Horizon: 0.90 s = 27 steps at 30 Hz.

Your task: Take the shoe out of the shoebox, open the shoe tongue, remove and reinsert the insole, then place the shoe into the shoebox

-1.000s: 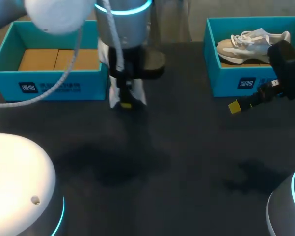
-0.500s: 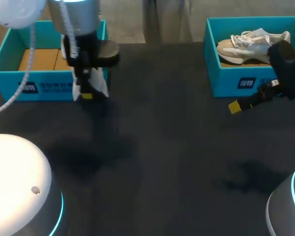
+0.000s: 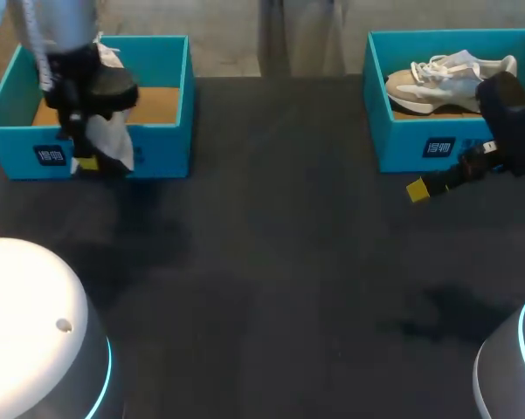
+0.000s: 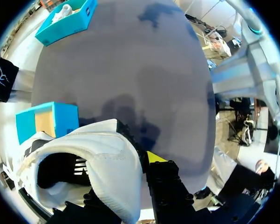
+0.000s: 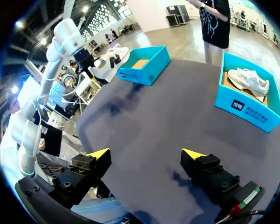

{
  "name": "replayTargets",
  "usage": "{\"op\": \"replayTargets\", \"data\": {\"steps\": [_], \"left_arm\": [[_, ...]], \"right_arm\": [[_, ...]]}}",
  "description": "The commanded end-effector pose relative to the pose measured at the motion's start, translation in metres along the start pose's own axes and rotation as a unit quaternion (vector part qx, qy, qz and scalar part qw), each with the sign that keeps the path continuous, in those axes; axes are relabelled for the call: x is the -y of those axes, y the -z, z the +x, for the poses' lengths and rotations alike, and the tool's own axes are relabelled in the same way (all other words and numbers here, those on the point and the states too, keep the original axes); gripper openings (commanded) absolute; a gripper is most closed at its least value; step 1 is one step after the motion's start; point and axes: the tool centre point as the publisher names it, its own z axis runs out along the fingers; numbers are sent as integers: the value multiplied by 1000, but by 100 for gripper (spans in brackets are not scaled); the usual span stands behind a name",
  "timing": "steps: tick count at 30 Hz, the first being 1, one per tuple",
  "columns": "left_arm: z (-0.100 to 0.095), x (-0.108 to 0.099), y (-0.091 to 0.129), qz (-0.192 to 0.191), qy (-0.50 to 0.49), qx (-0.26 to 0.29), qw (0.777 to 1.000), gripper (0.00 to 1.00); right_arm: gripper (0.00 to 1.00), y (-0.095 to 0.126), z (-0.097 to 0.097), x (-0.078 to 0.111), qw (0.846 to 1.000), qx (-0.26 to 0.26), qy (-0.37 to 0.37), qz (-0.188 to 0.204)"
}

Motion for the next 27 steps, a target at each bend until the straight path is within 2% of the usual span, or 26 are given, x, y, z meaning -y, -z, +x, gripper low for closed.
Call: {"op": "replayTargets", "data": {"steps": [1, 15, 20, 27], "left_arm": [[-6, -38, 1, 36, -15, -3, 999, 0], [-34, -114, 5, 6, -35, 24, 999, 0], [-46, -135, 7, -7, -52, 23, 998, 0], [-80, -162, 5, -7, -45, 11, 999, 0]], "right_arm": [[100, -2, 0, -3, 1000, 1, -1, 3], [100, -2, 0, -3, 1000, 1, -1, 3], [100, -2, 0, -3, 1000, 1, -1, 3], [100, -2, 0, -3, 1000, 1, -1, 3]]}}
